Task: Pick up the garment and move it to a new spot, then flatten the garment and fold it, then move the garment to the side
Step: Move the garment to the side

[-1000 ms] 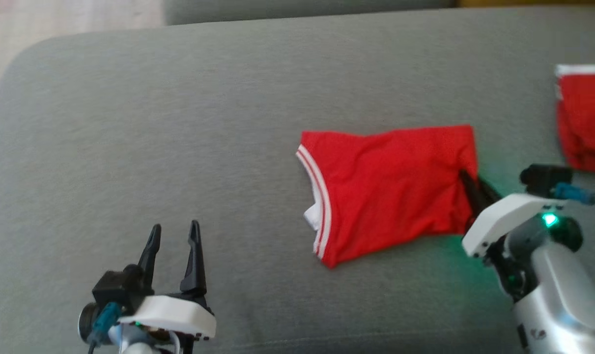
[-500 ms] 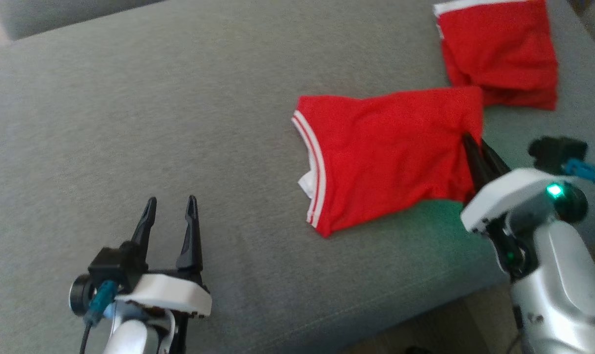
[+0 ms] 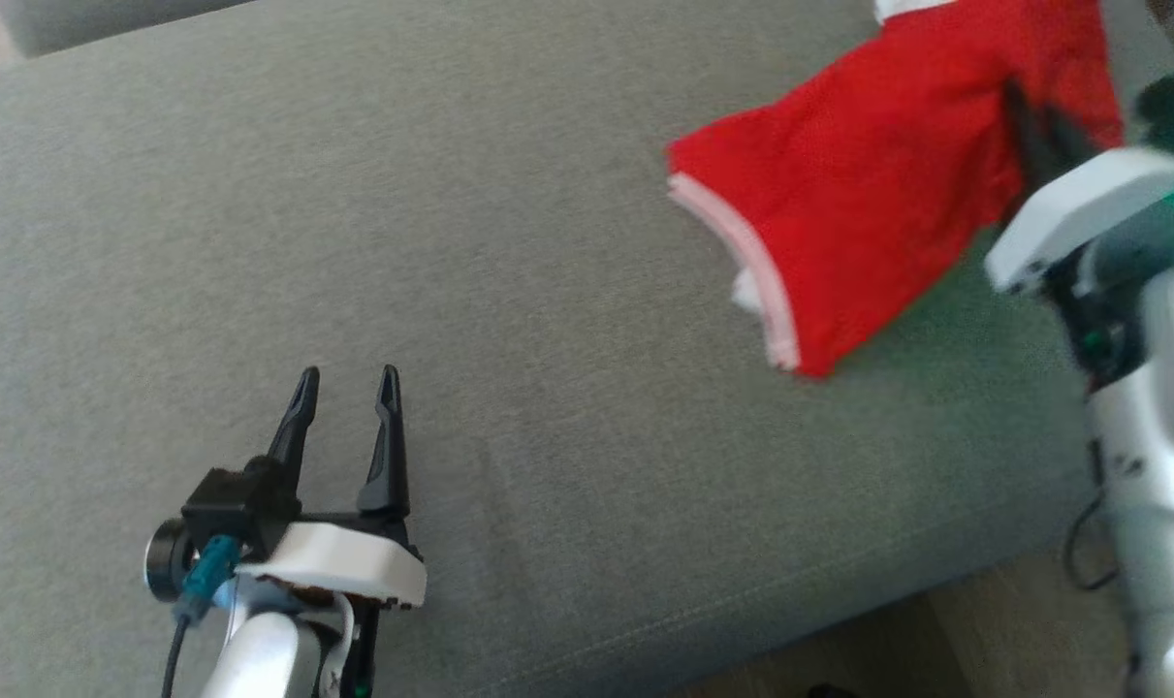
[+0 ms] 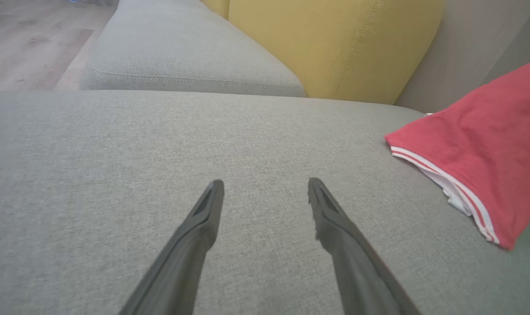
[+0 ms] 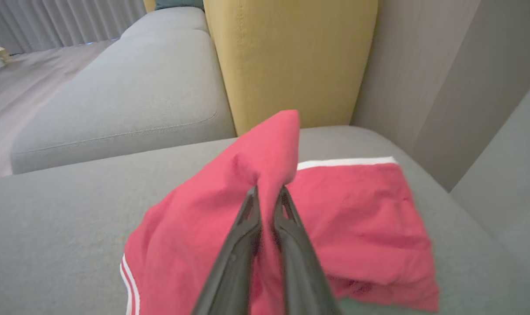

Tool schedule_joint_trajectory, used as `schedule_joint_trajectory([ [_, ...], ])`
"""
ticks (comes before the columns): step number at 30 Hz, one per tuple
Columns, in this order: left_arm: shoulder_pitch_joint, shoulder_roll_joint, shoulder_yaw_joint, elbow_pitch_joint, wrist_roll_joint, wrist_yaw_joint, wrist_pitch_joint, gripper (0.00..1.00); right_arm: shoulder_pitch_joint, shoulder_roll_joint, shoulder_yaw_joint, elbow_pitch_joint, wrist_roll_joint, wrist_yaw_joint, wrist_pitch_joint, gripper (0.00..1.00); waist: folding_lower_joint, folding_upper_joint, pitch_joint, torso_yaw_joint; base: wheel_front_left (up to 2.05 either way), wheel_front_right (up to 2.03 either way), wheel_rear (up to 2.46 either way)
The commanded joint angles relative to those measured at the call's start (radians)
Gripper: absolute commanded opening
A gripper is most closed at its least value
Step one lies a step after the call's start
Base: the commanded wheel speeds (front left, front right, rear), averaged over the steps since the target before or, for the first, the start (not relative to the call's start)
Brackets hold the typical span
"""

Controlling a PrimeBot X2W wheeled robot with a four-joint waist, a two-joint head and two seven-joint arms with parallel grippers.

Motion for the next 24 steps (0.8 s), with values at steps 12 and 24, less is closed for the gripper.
schedule_joint_trajectory([
  [12, -0.038, -0.008, 0.025, -0.009, -0.017, 0.000, -0.018, 1.00, -0.219, -0.138, -0.114, 0.142, -0.134, -0.001, -0.024, 0.00, 0.0000, 0.0000, -0.010, 0.096, 0.00, 0.00, 0.00],
  [24, -0.062, -0.011, 0.015, -0.005, -0.013, -0.009, -0.022, 1.00, -0.303, -0.229, -0.213, 0.279, -0.316, -0.001, -0.062, 0.00, 0.0000, 0.0000, 0.032, 0.142, 0.00, 0.00, 0.00],
])
